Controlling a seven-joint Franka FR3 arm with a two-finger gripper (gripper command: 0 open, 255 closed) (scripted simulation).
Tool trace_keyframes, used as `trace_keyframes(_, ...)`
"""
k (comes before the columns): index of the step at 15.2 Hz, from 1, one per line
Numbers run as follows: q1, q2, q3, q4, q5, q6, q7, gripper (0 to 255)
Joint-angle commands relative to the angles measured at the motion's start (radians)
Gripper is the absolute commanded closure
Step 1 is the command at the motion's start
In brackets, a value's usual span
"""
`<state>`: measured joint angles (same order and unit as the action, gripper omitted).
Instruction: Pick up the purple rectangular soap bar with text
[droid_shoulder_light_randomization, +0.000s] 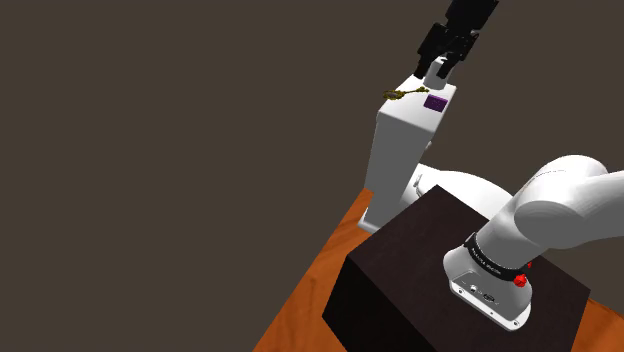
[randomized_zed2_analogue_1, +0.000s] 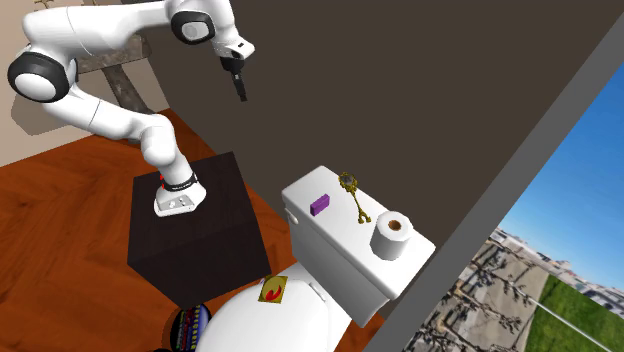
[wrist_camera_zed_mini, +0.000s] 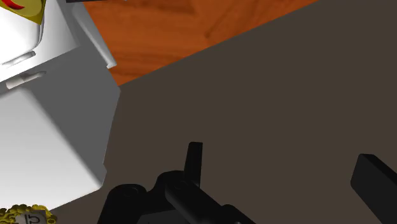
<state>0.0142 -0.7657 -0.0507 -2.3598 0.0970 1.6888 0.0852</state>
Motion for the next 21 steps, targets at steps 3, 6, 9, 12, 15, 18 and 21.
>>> trace_keyframes(3, -0.015, 0.018, -0.037, -0.014, -0.026, 0.022, -0.045, 0)
trace_keyframes(6, -0.036, 0.054, -0.093, -0.026, -0.064, 0.059, -0.113, 0)
trace_keyframes(9, -0.056, 0.100, -0.149, -0.029, -0.099, 0.098, -0.179, 0)
trace_keyframes(12, -0.073, 0.157, -0.206, -0.021, -0.128, 0.138, -0.246, 0)
trace_keyframes(15, -0.087, 0.223, -0.263, -0.002, -0.151, 0.179, -0.313, 0)
trace_keyframes(18, -0.098, 0.298, -0.320, 0.026, -0.165, 0.220, -0.381, 0)
trace_keyframes(21, -0.105, 0.382, -0.376, 0.065, -0.168, 0.258, -0.452, 0)
